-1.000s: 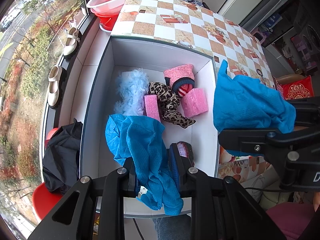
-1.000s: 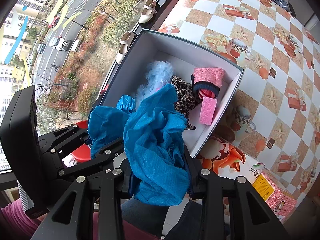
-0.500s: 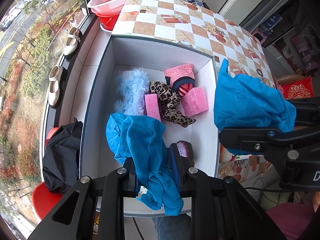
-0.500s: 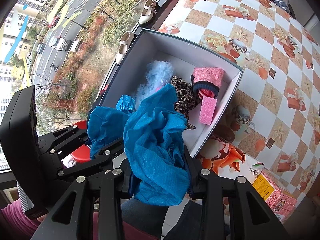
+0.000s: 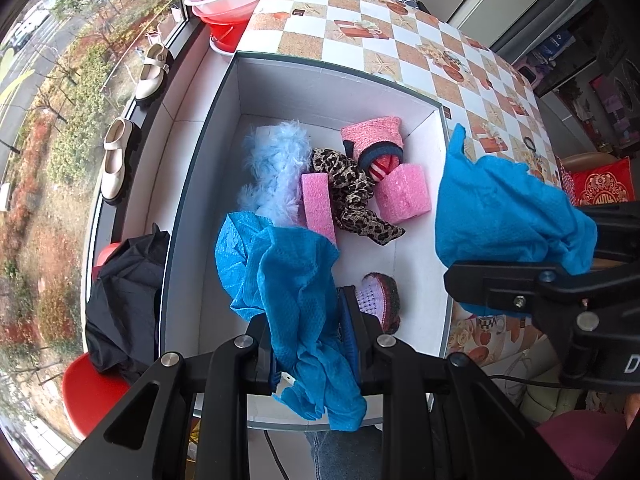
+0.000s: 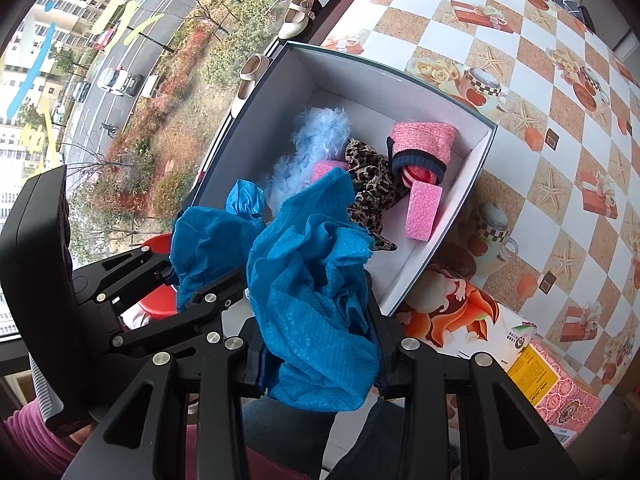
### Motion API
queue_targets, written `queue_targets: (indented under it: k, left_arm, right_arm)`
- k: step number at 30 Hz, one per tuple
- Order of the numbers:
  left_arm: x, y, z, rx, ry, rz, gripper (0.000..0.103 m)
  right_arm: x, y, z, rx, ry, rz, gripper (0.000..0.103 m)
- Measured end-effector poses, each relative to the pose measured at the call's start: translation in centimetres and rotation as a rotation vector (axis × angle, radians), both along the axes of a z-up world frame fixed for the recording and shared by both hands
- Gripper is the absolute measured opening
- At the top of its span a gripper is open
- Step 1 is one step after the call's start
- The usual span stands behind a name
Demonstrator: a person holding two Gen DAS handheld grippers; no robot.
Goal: Organize soft objects
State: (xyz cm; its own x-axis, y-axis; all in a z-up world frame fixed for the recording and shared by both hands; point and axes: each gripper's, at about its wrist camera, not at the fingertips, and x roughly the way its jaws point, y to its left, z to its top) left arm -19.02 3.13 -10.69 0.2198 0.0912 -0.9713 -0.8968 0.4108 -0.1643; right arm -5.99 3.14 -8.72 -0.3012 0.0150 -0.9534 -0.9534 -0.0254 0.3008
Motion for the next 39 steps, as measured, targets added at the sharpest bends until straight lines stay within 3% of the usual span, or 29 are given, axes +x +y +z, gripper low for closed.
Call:
queue_targets:
  k: [5, 7, 8, 9, 11, 13, 14, 18, 20, 39]
  left_arm:
    - [0.1, 0.0, 0.0, 0.003, 0.002, -0.004, 0.030]
    - [0.5, -0.1, 0.3, 0.051, 0.032, -0.023, 0.054]
    - [0.8, -0.3, 0.6, 0.093, 0.061, -0.037, 0.077]
    - [1.0, -0.5, 0.9, 0.130, 0.087, -0.051, 0.086]
    - [1.3, -0.6, 1.2, 0.167, 0.120, -0.060, 0.086]
    - [1.2, -0.4, 1.3, 0.157, 0.109, -0.049, 0.086]
    - [1.0, -0.1, 1.1, 0.133, 0.105, -0.033, 0.086]
    - [0.9, 0.9, -0.7, 0.001, 0.165, 0.002, 0.086]
    - [0.6, 0.8, -1.1, -0.042, 0.148, 0.004, 0.086]
    - [0.1, 0.6, 0.4, -0.022, 0.130, 0.026, 0.086]
  right_arm:
    - [0.0, 0.2, 0.1, 0.004, -0.008, 0.000, 0.039]
    - [0.0, 0.1, 0.1, 0.007, -0.009, -0.001, 0.039]
    - [0.0, 0.1, 0.2, 0.006, -0.007, 0.001, 0.044]
    - [-0.1, 0.1, 0.2, 0.005, -0.003, 0.002, 0.048]
    - [-0.1, 0.1, 0.2, 0.006, -0.012, 0.004, 0.078]
    - [-0.2, 0.1, 0.3, 0.014, -0.047, 0.011, 0.096]
    - [-0.2, 0.1, 0.4, 0.023, -0.071, 0.015, 0.101]
    - [0.3, -0.1, 0.9, 0.051, -0.110, 0.014, 0.102]
    - [0.5, -0.2, 1.2, 0.064, -0.124, 0.007, 0.102]
    - [0.9, -0.8, 2.0, 0.085, -0.120, -0.028, 0.102]
